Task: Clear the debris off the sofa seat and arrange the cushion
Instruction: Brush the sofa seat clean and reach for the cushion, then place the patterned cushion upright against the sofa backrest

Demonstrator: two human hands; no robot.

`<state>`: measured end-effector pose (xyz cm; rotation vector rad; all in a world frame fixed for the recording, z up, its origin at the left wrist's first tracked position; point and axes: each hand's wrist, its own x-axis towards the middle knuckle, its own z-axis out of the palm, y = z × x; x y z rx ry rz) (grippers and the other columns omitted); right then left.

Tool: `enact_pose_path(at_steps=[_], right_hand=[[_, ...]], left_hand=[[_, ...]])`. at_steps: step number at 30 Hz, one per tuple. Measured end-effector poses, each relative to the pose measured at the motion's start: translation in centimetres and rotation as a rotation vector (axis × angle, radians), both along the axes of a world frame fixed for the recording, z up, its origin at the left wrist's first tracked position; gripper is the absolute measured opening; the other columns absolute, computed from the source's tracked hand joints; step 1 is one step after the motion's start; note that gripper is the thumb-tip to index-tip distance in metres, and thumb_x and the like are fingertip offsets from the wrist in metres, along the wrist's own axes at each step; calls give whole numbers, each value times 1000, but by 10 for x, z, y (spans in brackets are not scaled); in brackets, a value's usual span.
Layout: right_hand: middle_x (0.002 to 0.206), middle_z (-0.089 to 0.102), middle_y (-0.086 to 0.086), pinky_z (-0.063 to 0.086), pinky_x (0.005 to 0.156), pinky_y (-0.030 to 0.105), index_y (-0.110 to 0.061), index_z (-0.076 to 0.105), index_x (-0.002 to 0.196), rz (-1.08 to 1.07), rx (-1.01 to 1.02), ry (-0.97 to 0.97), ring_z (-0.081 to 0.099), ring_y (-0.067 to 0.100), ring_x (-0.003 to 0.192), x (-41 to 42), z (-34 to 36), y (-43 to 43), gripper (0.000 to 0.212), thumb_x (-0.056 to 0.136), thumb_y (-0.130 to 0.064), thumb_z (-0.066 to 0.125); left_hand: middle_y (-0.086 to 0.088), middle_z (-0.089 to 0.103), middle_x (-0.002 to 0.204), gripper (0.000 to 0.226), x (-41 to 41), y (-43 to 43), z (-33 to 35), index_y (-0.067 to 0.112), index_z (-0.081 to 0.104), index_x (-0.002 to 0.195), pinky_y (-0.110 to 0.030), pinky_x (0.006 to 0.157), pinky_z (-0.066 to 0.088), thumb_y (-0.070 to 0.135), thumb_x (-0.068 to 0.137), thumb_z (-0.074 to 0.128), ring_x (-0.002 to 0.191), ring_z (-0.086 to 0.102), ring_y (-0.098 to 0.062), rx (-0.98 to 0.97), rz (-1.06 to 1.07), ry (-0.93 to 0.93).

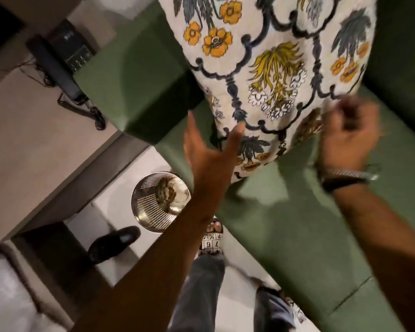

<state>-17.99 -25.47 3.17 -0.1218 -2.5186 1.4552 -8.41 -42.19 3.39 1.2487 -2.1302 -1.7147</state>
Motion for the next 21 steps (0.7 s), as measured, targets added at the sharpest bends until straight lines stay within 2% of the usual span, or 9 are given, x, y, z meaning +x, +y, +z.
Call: enact_pose_path(at_steps=[2, 4, 6, 8, 10, 13, 15, 18, 21], right_hand=[[121, 52, 10, 48, 101, 28, -1, 45, 134, -61, -144, -148, 53, 16, 111, -77, 8, 20, 64, 82, -34, 63], [137, 50, 9, 44, 110, 34, -4, 30, 147, 42, -451, -386, 53, 20, 126, -135, 13, 27, 85, 81, -42, 69], [129, 66, 9, 51, 103, 38, -6, 46, 139, 246, -527, -572, 64, 19, 115, -161, 18, 24, 64, 89, -43, 62], [109, 76, -1, 56, 91, 28, -8, 58, 130, 382, -472, -669, 72, 11, 98, -167, 25, 25, 44, 95, -35, 56], [108, 75, -2, 57, 87, 22, -8, 61, 127, 351, -453, -607, 71, 8, 99, -154, 34, 33, 39, 93, -28, 62], [125, 66, 16, 53, 101, 40, -2, 57, 127, 183, -554, -397, 63, 27, 117, -121, 47, 77, 45, 86, -15, 70], [124, 64, 25, 54, 97, 46, 4, 56, 124, 38, -674, -292, 64, 34, 112, -93, 52, 107, 50, 79, -7, 75], [115, 69, 21, 59, 87, 42, -1, 58, 113, -253, -728, -179, 69, 24, 95, -73, 55, 128, 48, 71, 1, 80], [116, 69, 22, 58, 90, 47, 5, 51, 119, -440, -797, -137, 69, 26, 100, -72, 46, 135, 61, 67, 3, 84]], left_hand=[[-4, 32, 158, 109, -38, 7, 12, 27, 23, 150, -55, 116, 31, 59, 62, 78, 144, 32, -25, 91, 17, 124], [-8, 45, 149, 110, -69, 7, 18, 21, 29, 148, -53, 113, 37, 46, 56, 85, 138, 44, -26, 220, 97, 267], [-12, 51, 143, 109, -85, 8, 22, 13, 35, 144, -49, 110, 43, 37, 53, 90, 131, 51, -27, 243, 208, 297], [-15, 55, 140, 92, -92, 17, 26, 7, 41, 138, -48, 104, 50, 16, 62, 91, 125, 58, -25, 259, 209, 332], [-11, 59, 137, 81, -95, 23, 30, 8, 41, 139, -43, 100, 54, 3, 71, 85, 120, 63, -20, 306, 113, 370], [-4, 68, 129, 78, -118, 24, 39, 13, 46, 138, -32, 91, 59, 8, 71, 86, 112, 68, -14, 273, -81, 417], [-1, 72, 122, 74, -155, 24, 54, 15, 53, 132, -27, 84, 60, 14, 67, 88, 109, 70, -14, 245, -333, 406], [3, 75, 116, 70, -219, 40, 71, 16, 57, 127, -32, 86, 60, 24, 65, 90, 107, 71, -16, 158, -725, 357], [13, 76, 109, 71, -257, 65, 72, 22, 58, 124, -22, 84, 60, 34, 62, 90, 102, 71, -5, 8, -879, 299]])
